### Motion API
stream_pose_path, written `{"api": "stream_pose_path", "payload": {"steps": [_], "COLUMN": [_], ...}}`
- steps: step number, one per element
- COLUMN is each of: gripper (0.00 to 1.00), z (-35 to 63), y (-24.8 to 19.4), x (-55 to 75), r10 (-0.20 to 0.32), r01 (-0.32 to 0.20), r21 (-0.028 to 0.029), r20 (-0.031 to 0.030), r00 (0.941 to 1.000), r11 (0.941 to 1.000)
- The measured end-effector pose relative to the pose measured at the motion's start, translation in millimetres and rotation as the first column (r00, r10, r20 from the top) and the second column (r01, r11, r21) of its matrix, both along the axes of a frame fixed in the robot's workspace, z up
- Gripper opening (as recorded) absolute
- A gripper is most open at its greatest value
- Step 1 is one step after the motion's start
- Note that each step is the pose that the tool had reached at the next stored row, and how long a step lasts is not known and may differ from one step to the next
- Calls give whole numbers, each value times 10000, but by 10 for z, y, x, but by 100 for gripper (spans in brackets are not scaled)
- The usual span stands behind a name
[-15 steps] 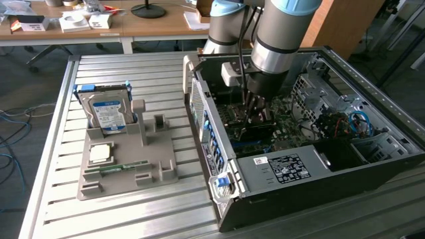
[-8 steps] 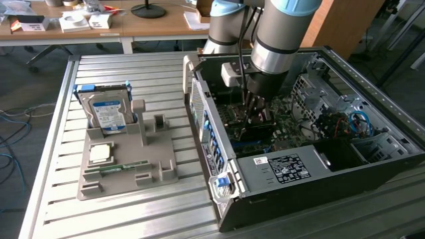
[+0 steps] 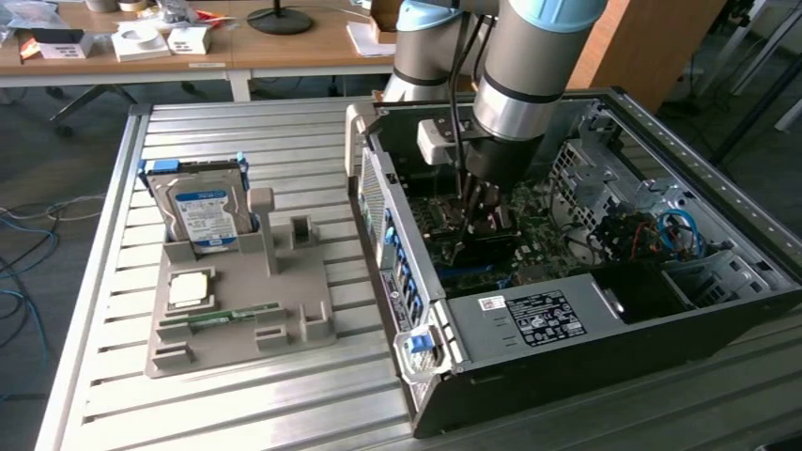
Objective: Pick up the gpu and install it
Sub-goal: 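Press down on the gpu until it lock into place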
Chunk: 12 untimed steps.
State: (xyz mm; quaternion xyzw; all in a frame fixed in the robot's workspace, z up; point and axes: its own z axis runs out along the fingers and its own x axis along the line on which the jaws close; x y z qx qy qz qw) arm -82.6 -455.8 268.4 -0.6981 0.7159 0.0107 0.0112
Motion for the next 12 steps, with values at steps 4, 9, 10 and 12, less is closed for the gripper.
{"api": "stream_pose_path", "payload": {"steps": [4,9,10,12], "gripper": [11,11,11,11], "z": [-12,-13,-15,-19], "y": [0,0,0,-1], "x": [0,-1,-5,-13], "r10": [1,0,-2,0], "r01": [-1,0,2,0], "r21": [3,0,2,5], "r20": [2,0,1,3], "r00": [10000,10000,10000,10000], "r11": [10000,10000,10000,10000]}}
